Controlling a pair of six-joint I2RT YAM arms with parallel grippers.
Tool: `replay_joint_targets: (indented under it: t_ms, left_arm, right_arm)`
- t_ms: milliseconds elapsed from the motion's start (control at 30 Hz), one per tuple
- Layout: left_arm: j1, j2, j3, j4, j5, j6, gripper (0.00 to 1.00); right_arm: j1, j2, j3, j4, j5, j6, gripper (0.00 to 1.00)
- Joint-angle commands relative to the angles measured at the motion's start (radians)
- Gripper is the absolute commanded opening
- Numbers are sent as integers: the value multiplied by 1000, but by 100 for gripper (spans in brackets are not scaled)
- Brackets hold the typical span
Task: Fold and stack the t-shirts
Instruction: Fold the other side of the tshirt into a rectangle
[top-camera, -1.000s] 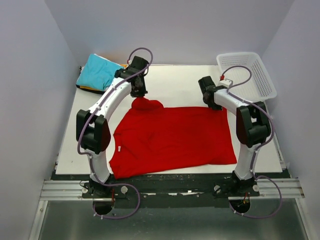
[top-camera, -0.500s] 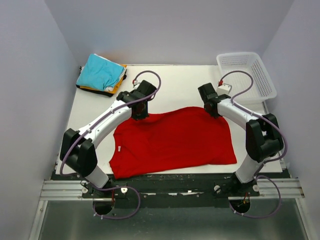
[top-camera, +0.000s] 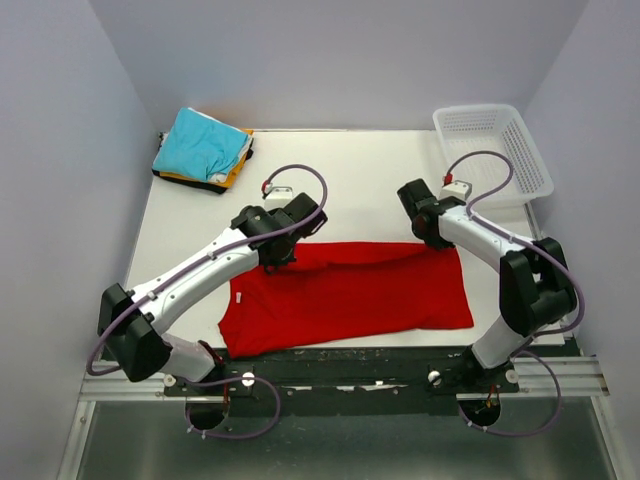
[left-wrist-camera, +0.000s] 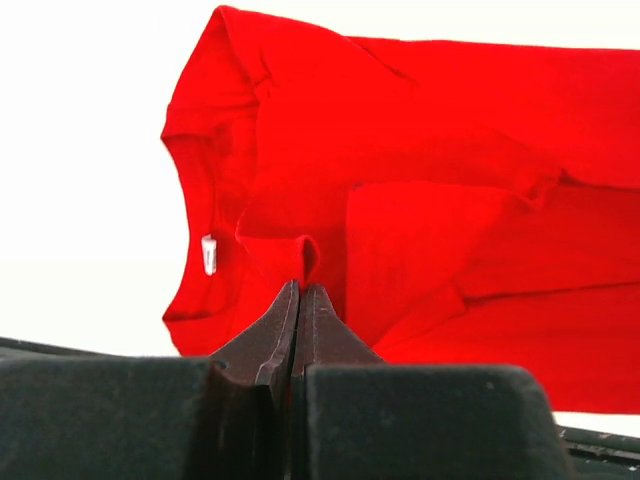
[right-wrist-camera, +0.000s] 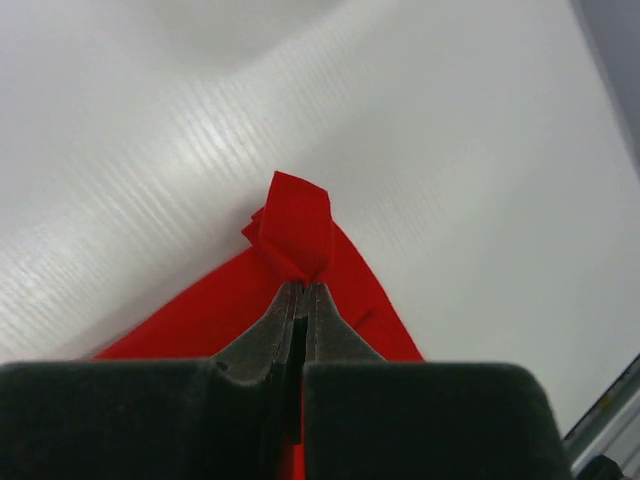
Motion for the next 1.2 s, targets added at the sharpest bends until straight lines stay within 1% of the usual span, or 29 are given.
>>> replay_joint_targets:
  t_ms: [0, 133, 200, 333, 400, 433, 467, 500, 533, 567, 600, 633, 667, 700, 733, 800, 867, 900, 933, 1000, 1033, 1067, 1100, 1133, 1167]
  left_arm:
    - [-82, -56, -29, -153, -65, -107, 0]
    - [-132, -78, -73, -246, -77, -208, 0]
    - [-150, -90, -108, -236, -47, -225, 0]
    - [-200, -126, -189, -130, 59, -217, 0]
    - [-216, -160, -251, -21, 154, -170, 0]
    - [-219, -181, -289, 52, 227, -153, 0]
    - [-221, -198, -335, 102, 280, -143, 5]
    - [-225, -214, -385, 164, 353, -127, 17]
    - [-227, -224, -423, 196, 415, -123, 29]
    - [-230, -238, -461, 218, 454, -127, 35]
    - [-236, -258, -491, 231, 488, -133, 48]
    - [-249, -282, -517, 243, 512, -130, 63]
    - [-263, -313, -532, 248, 527, -130, 80]
    - [-273, -341, -540, 242, 548, -125, 95]
    - [-282, -373, -538, 223, 546, -124, 98]
    - [-282, -418, -527, 179, 491, -142, 98]
    - [-272, -428, -493, 159, 399, -146, 98]
    - [-256, -423, -483, 176, 382, -139, 99]
    - [-235, -414, -483, 234, 388, -120, 98]
    - [-162, -390, -520, 413, 473, -68, 99]
    - [-106, -369, -543, 533, 547, -39, 98]
    - [-58, -340, -567, 618, 626, -25, 99]
    - [-10, -298, -573, 667, 669, -30, 98]
    - [21, -261, -562, 673, 695, -26, 99]
    - [34, -215, -545, 669, 683, -11, 98]
  right_arm:
    - [4, -54, -7, -118, 118, 76, 1]
    - [6, -97, -48, -99, 90, 69, 1]
    - [6, -113, -77, -76, 78, 53, 2]
    - [6, -115, -97, -76, 64, 49, 5]
    - [6, -125, -119, -87, 55, 64, 6]
    - [5, -134, -136, -95, 49, 82, 9]
    - [6, -147, -146, -116, 34, 114, 12]
    - [7, -167, -165, -112, 9, 119, 16]
    - [7, -199, -190, -90, -32, 106, 33]
    - [8, -234, -203, -80, -62, 109, 39]
    - [8, -261, -212, -79, -85, 114, 40]
    - [7, -301, -216, -84, -101, 120, 49]
    - [7, -335, -218, -91, -100, 123, 59]
    - [8, -378, -220, -95, -97, 127, 71]
    - [7, -416, -221, -85, -100, 116, 79]
    - [8, -496, -232, -24, -120, 58, 99]
    - [7, -580, -275, 108, -182, -25, 100]
    - [7, -604, -303, 186, -251, -66, 100]
    - [8, -627, -328, 252, -322, -116, 100]
    - [8, -633, -372, 381, -481, -166, 100]
    - [8, -623, -387, 420, -559, -180, 100]
    - [8, -605, -391, 450, -600, -183, 100]
    - [8, -584, -388, 458, -633, -180, 100]
    - [8, -558, -382, 461, -662, -176, 100]
    - [9, -535, -377, 461, -678, -175, 100]
